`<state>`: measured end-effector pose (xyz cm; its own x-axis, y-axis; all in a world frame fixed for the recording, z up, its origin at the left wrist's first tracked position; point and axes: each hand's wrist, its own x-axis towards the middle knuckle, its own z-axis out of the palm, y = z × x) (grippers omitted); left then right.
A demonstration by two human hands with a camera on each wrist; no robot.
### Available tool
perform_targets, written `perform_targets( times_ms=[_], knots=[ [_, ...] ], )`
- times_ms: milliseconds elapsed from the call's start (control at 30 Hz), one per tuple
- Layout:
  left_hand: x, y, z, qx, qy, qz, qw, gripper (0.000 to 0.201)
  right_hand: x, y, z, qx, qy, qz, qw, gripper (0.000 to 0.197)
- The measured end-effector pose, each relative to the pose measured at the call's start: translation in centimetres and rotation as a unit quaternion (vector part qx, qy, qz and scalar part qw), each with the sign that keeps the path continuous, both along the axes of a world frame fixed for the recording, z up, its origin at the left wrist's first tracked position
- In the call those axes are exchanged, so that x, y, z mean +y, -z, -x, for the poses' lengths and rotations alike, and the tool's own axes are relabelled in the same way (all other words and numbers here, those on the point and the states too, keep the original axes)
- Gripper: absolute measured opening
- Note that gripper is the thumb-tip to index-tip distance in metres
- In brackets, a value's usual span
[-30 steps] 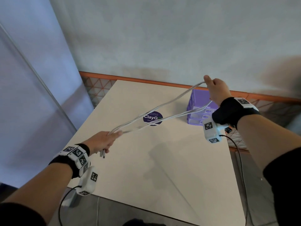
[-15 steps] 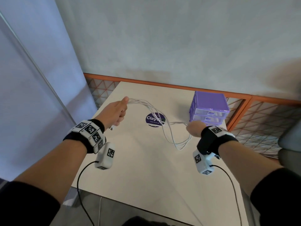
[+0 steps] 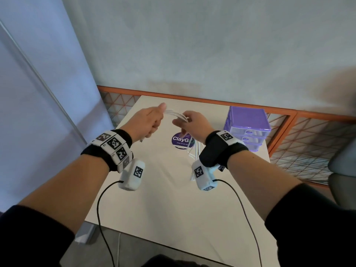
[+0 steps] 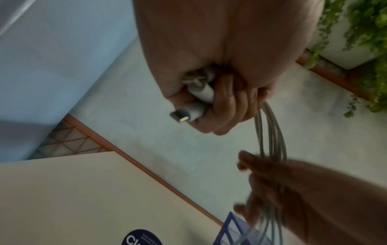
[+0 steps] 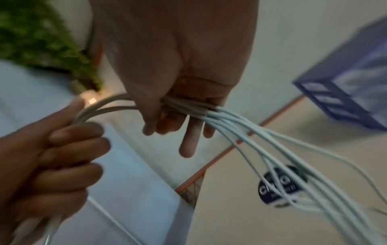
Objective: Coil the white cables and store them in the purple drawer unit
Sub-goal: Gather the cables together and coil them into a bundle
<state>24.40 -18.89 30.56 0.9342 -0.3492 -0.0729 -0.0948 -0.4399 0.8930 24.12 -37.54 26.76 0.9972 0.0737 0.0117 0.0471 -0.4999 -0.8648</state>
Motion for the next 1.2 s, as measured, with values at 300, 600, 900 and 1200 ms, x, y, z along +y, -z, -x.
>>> perform_targets(
  times_ms=[300, 600, 900, 1200],
  knots=[
    [2.6, 2.1, -1.5, 0.06, -0.064, 0.078, 0.993, 0.053, -1.2, 2.3, 0.4, 0.152, 0.18, -0.175, 0.956, 0.049],
    [-0.9, 3.8, 0.7, 0.136, 0.075, -0.004, 0.988, 0.087, 0.2, -2.6, -1.6, 0.097, 0.23, -0.58, 0.775, 0.022],
    [-2.9, 2.8, 0.1, 0.163, 0.106, -0.035, 0.98, 0.03, -0.1, -3.6, -1.5, 0.113, 0.231, -0.7, 0.666, 0.034],
    [-4.0, 2.4, 0.1, 0.186, 0.117, -0.072, 0.973, 0.035, -2.8, -4.2, -1.5, 0.131, 0.23, -0.632, 0.728, 0.028]
  ],
)
